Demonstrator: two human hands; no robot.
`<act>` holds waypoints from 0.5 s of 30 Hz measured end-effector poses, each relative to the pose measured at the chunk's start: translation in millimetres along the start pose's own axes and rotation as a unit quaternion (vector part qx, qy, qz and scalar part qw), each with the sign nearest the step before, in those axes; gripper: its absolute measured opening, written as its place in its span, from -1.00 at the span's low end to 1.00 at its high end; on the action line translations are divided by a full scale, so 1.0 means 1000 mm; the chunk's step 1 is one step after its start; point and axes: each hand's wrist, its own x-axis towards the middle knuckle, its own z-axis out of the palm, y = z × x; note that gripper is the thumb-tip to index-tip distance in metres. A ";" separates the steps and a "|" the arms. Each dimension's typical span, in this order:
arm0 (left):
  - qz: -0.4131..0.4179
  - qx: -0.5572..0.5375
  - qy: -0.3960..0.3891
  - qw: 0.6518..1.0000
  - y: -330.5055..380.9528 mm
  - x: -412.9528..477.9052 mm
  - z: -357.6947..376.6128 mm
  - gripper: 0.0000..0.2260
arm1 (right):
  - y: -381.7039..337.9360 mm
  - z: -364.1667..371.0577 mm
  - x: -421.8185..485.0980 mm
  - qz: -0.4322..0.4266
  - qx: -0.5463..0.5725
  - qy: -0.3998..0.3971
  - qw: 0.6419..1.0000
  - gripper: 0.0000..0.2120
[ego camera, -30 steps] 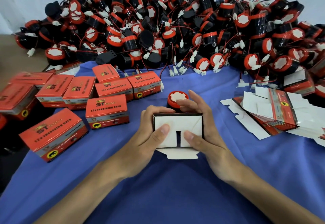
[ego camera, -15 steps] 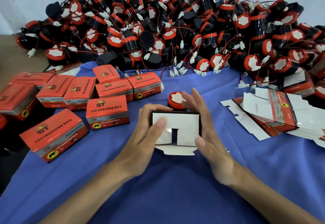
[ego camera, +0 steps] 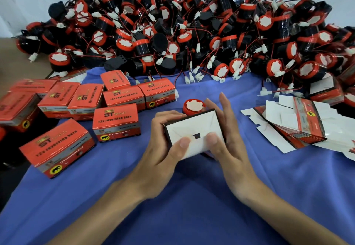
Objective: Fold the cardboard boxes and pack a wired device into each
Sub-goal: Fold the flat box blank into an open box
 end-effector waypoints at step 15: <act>0.015 0.003 0.017 1.000 0.002 -0.004 0.008 -0.71 | 0.004 0.002 0.000 -0.005 0.010 0.010 1.000 -0.53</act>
